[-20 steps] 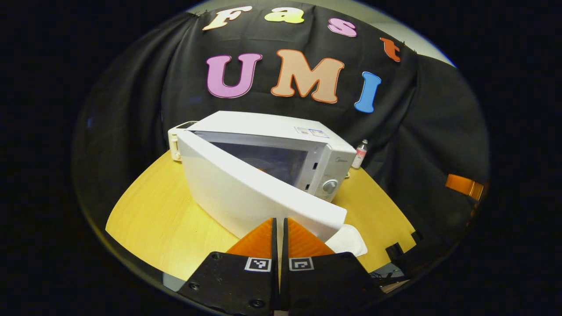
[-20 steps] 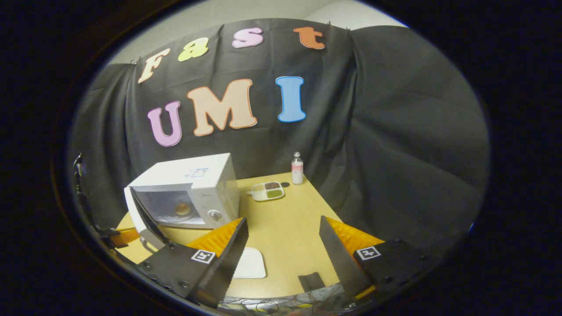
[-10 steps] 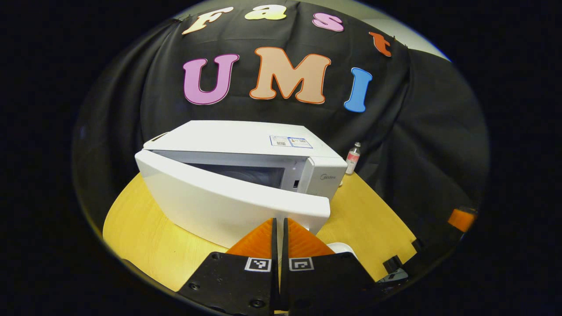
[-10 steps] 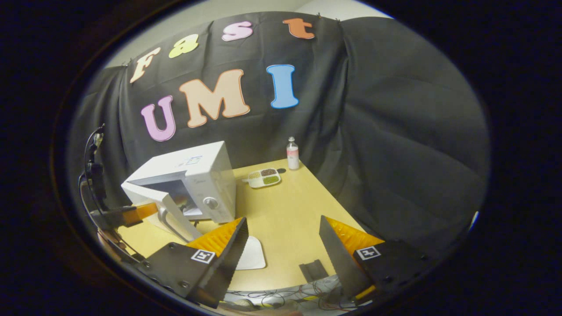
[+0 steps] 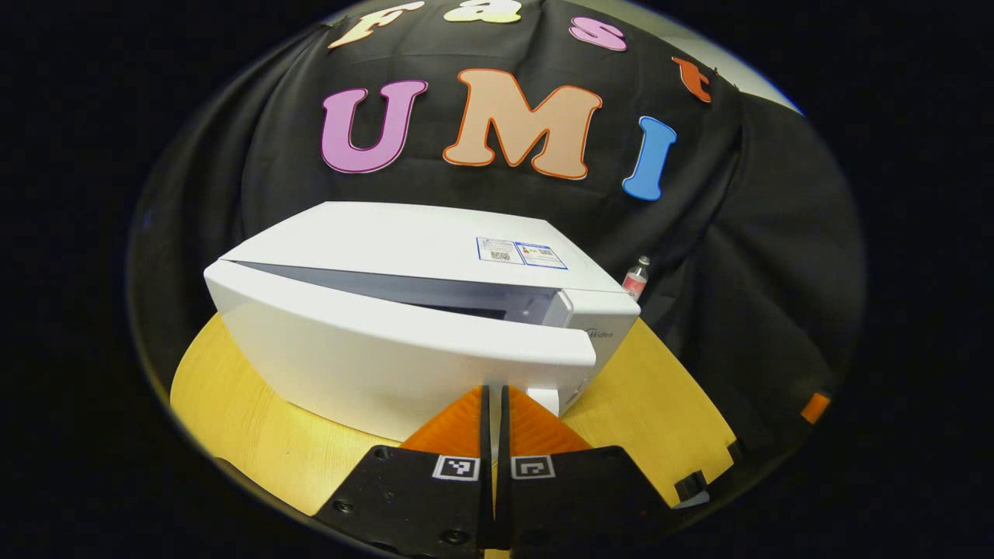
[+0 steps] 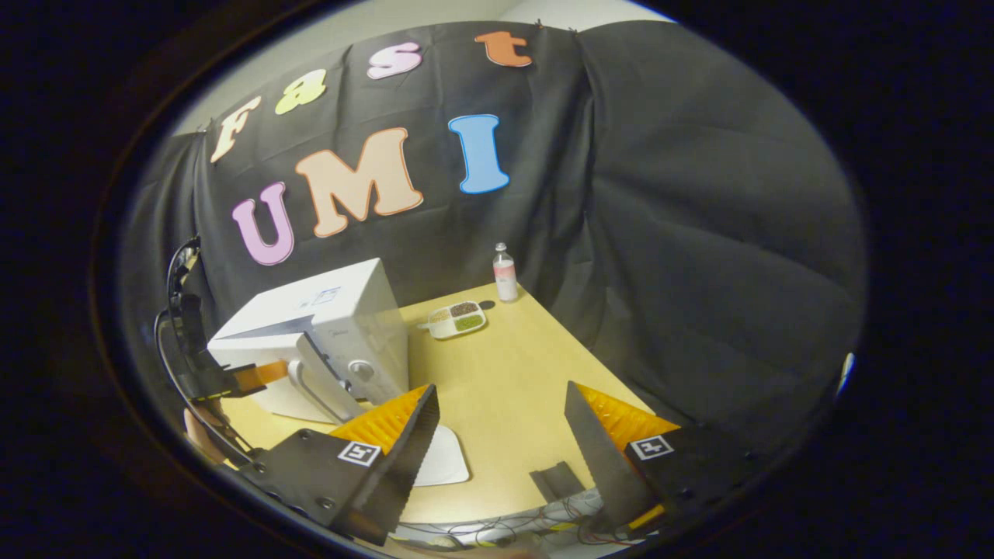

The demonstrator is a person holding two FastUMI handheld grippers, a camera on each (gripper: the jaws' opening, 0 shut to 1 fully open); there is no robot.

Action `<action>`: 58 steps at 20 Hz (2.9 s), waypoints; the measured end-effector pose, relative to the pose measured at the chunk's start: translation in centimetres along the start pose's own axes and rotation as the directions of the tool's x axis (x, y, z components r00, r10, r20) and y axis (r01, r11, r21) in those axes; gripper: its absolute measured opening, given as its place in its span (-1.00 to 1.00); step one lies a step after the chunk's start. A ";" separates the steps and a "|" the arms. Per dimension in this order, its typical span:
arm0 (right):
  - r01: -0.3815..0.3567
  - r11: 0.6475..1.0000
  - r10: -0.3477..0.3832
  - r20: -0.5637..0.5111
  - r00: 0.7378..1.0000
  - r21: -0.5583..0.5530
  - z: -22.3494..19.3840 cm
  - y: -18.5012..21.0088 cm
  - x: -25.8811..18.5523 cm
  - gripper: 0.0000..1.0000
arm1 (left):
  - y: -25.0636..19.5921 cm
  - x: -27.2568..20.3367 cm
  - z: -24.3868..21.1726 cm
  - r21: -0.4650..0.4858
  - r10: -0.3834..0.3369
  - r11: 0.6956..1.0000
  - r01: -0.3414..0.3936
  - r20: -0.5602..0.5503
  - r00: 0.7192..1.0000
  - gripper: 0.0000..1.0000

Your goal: Open the microwave oven with the left hand, put the food in, and close the microwave oven.

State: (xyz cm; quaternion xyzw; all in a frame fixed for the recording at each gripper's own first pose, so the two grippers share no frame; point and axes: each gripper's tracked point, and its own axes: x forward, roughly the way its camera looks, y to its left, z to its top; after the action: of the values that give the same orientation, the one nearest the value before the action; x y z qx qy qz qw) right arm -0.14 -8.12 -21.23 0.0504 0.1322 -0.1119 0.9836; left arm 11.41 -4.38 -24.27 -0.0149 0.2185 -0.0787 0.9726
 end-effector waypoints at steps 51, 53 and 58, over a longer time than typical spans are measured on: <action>-0.117 0.980 0.126 0.053 0.991 -0.162 5.2 6.1 0.8 0.84 | 1.4 -9.1 5.1 0.104 0.016 0.994 -0.034 0.164 0.986 0.31; -0.128 0.979 0.140 0.062 0.988 -0.160 5.9 6.4 0.5 0.84 | 1.6 -10.1 6.0 0.077 0.040 0.996 -0.054 0.183 0.982 1.00; -0.151 0.971 0.170 0.091 0.981 -0.183 7.9 6.6 -0.3 0.84 | 0.8 -12.7 7.1 0.051 0.054 0.996 -0.067 0.215 0.975 0.94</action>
State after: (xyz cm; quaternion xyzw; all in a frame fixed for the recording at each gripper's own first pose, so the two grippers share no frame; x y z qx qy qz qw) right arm 3.07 -2.68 -13.09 -0.0319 0.0844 -0.0223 0.9957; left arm 3.21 -1.60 -12.54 0.0115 0.1106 -0.0533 0.9924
